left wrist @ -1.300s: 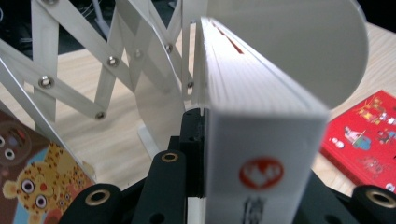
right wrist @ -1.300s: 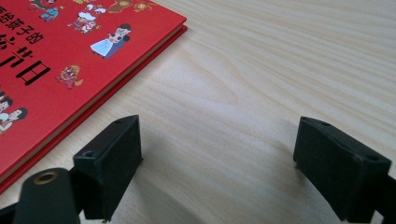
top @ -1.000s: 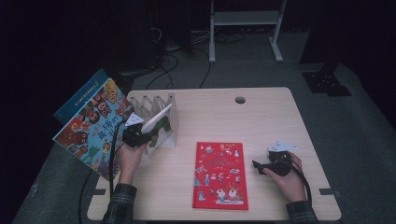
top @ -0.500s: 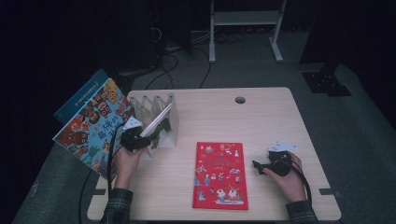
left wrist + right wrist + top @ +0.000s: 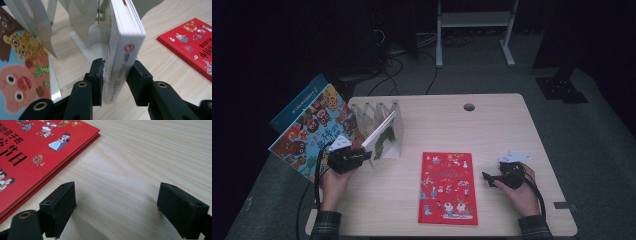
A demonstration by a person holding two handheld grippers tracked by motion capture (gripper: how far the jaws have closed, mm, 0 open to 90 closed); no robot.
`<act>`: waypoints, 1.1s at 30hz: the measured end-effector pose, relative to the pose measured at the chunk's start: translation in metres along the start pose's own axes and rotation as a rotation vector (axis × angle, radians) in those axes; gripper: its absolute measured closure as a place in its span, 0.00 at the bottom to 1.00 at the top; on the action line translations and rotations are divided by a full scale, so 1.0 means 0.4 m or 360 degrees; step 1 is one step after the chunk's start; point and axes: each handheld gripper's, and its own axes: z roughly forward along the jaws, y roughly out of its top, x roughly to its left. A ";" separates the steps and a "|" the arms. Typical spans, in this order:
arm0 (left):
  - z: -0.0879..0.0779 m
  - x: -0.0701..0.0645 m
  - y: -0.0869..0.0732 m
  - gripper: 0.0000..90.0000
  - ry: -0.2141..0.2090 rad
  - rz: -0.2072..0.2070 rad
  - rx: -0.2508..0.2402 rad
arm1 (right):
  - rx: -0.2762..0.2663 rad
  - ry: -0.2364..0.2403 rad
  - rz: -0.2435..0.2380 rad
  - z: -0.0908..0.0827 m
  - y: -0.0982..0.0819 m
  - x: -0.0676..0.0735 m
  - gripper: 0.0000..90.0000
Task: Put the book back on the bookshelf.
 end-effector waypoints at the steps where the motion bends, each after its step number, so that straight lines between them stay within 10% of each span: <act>1: 0.002 0.001 -0.004 0.74 -0.0008 0.0004 0.0005 | 0.0000 0.0000 0.0000 0.000 0.000 0.000 0.16; 33: 0.124 -0.154 0.050 0.68 -0.0134 0.0112 0.0085 | 0.0000 0.0000 0.0000 0.000 0.000 0.000 0.16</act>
